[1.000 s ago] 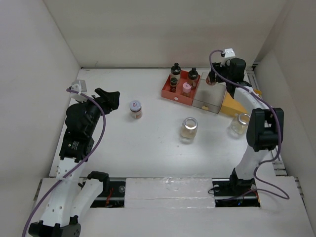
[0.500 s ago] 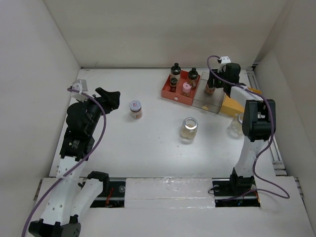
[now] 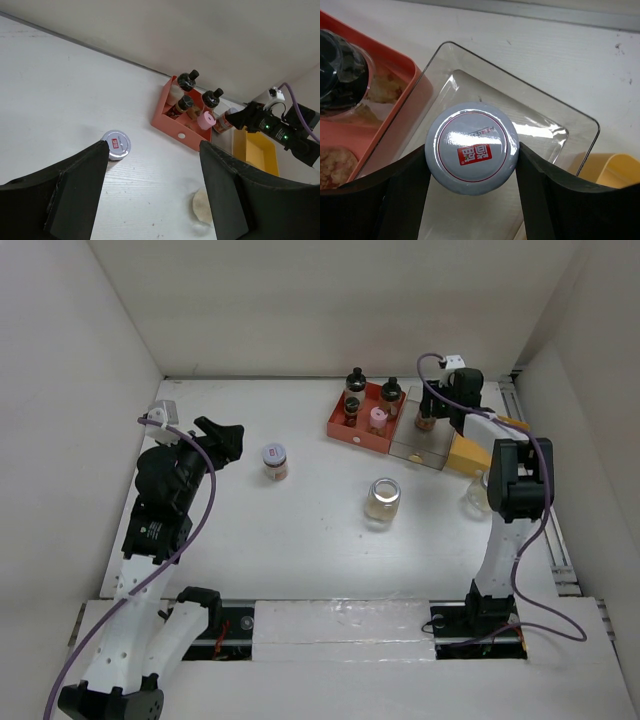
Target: Organize the condiment bottles
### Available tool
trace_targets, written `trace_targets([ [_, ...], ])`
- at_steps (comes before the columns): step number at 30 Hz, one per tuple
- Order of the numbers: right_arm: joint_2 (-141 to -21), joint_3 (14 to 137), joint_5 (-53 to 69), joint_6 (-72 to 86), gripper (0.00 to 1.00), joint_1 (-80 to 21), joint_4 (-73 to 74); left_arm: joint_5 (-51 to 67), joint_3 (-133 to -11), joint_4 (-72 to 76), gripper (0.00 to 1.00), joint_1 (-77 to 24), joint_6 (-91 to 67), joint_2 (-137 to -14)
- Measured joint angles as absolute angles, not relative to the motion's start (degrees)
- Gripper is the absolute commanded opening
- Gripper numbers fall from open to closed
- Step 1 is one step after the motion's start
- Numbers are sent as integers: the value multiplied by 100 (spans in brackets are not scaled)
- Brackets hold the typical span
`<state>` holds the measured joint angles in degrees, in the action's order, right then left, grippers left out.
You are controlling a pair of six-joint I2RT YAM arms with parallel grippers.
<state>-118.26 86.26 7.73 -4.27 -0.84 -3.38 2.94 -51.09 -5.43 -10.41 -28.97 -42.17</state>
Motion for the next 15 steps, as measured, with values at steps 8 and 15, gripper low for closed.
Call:
trace_targets([
  [8,-11730,8641,777,-423,84,-84,-397,294,-5109,-543,69,-1041,-2895,-4215],
  [15,-10355,8377,775,-548,77,-298,-440,294,-5109,-543,69,-1041,-2897,-4171],
])
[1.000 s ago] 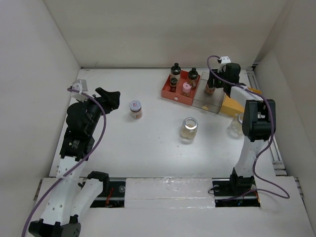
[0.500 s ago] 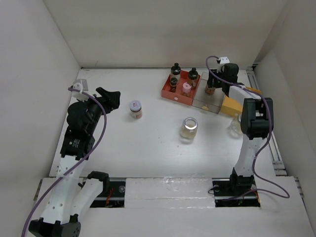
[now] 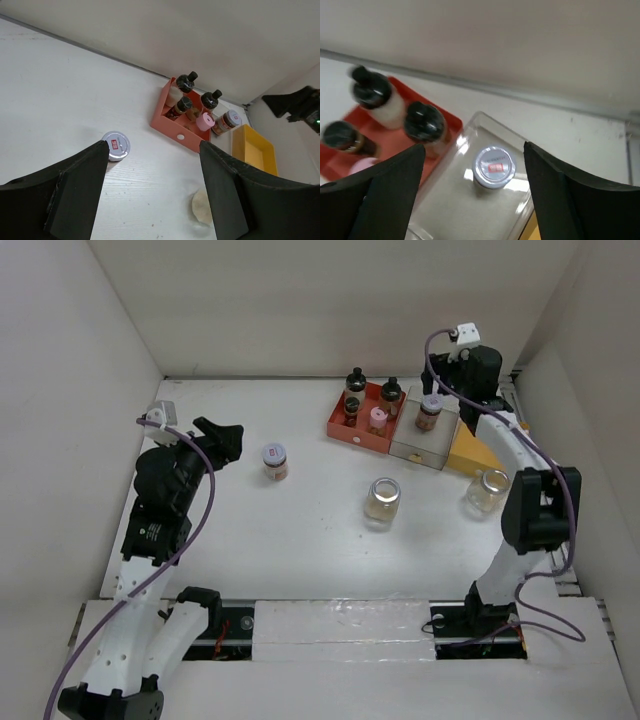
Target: Organize the condiment bottles
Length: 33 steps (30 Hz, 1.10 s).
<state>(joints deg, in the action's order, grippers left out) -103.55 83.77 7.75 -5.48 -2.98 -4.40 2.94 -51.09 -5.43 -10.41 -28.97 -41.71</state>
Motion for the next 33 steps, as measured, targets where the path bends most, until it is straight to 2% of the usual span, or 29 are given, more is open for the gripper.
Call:
trace_targets([
  [2,-9845,8265,871,-620,51,-523,-589,281,-5109,-545,69,-1041,-2897,-4147],
  [3,-9647,8197,967,-681,42,-676,-687,268,-5109,-545,69,-1041,-2897,-4132],
  [5,-9351,8042,1238,-714,30,-1175,-958,211,-5109,-548,69,-1041,-2895,-4088],
  [6,-9297,7981,1374,-746,30,-1483,-1072,172,-5109,-548,69,-1041,-2895,-4060],
  [7,-9297,7940,1496,-786,34,-1817,-1142,139,-5109,-548,69,-1041,-2897,-4023],
  [8,-9343,7896,1605,-816,49,-2180,-1190,106,-5109,-548,69,-1041,-2895,-3990],
  [12,-9738,7738,1876,-1035,87,-3441,-1188,-30,-5109,-552,69,-1041,-2895,-3876],
  [13,-9874,7734,1929,-1079,90,-3686,-1157,-60,-5109,-552,69,-1041,-2895,-3857],
  [17,-10420,7839,2080,-1179,97,-4119,-996,-150,-5109,-554,69,-1041,-2895,-3833],
  [21,-11131,8385,2047,-1251,100,-4215,-808,-187,-5109,-561,69,-1041,-2895,-3795],
  [33,-12733,9981,1955,-1400,100,-4477,-207,-193,-5109,-563,69,-1041,-2895,-3769],
])
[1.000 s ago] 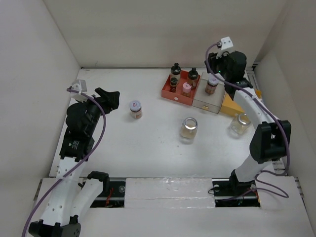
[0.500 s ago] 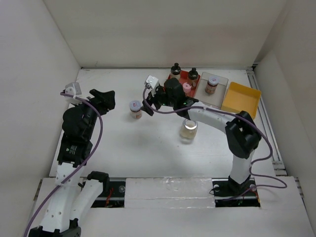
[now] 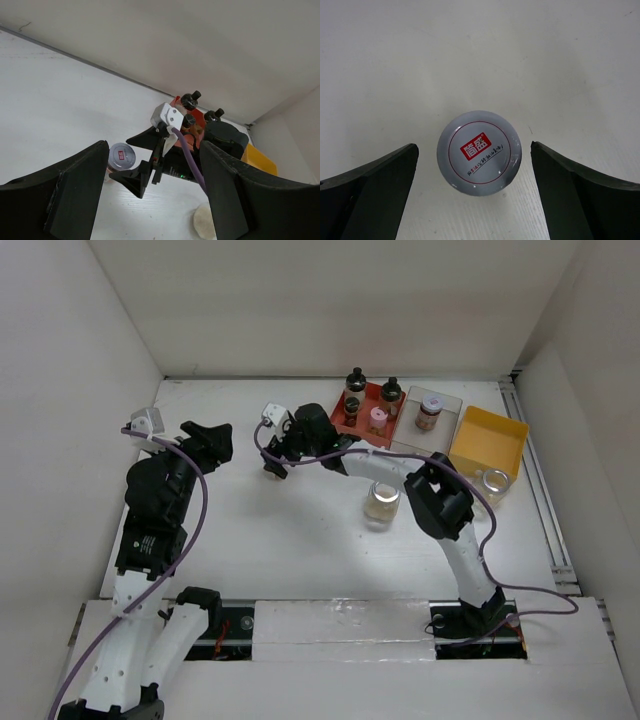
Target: Organize the condiment bottles
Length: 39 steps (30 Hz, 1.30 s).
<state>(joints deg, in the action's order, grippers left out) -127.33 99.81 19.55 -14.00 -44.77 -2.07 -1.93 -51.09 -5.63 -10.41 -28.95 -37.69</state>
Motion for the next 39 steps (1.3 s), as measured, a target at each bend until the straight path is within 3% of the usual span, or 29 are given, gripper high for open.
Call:
trace_targets([
  [6,-12932,10230,1855,-1420,91,-4528,-75,-165,-5109,-565,69,-1041,-2895,-3774],
  [7,-12949,10274,1828,-1422,83,-4545,-60,-158,-5109,-565,69,-1041,-2895,-3774],
  [12,-13021,10431,1739,-1452,70,-4604,-43,-154,-5109,-565,69,-1041,-2895,-3774],
  [16,-13021,10431,1678,-1444,79,-4617,-43,-150,-5109,-565,69,-1041,-2895,-3776],
  [18,-13021,10431,1643,-1448,90,-4619,-43,-143,-5109,-565,69,-1041,-2897,-3776],
  [21,-13028,10431,1597,-1476,92,-4617,-45,-126,-5109,-565,69,-1041,-2897,-3774],
  [28,-13113,10390,1494,-1463,87,-4617,-40,-64,-5109,-565,69,-1041,-2895,-3776],
  [31,-13120,10366,1485,-1470,68,-4617,-43,-49,-5109,-565,69,-1041,-2895,-3774],
  [39,-12774,9913,1568,-1354,60,-4574,-110,-23,-5109,-565,69,-1041,-2895,-3776],
])
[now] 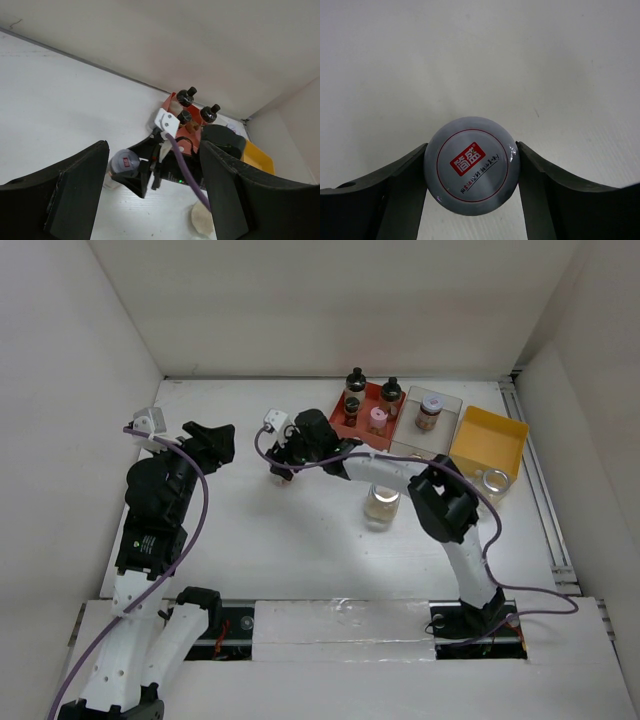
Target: Organize the condiment bottles
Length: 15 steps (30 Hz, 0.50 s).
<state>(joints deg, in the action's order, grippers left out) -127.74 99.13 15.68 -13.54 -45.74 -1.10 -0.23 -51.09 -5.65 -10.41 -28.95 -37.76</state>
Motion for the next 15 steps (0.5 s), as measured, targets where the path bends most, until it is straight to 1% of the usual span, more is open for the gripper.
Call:
trace_targets([
  [4,-11867,9299,1636,-1308,60,-4405,172,1,-5109,-563,69,-1041,-2895,-3776],
  [8,-10403,8809,1535,-1155,60,-3717,202,47,-5109,-561,69,-1041,-2895,-3774],
  [12,-8836,8296,1085,-976,59,-2263,-222,97,-5109,-554,69,-1041,-2895,-3769],
  [15,-8073,7907,502,-847,59,-1090,-480,156,-5100,-550,69,-1041,-2899,-3769],
])
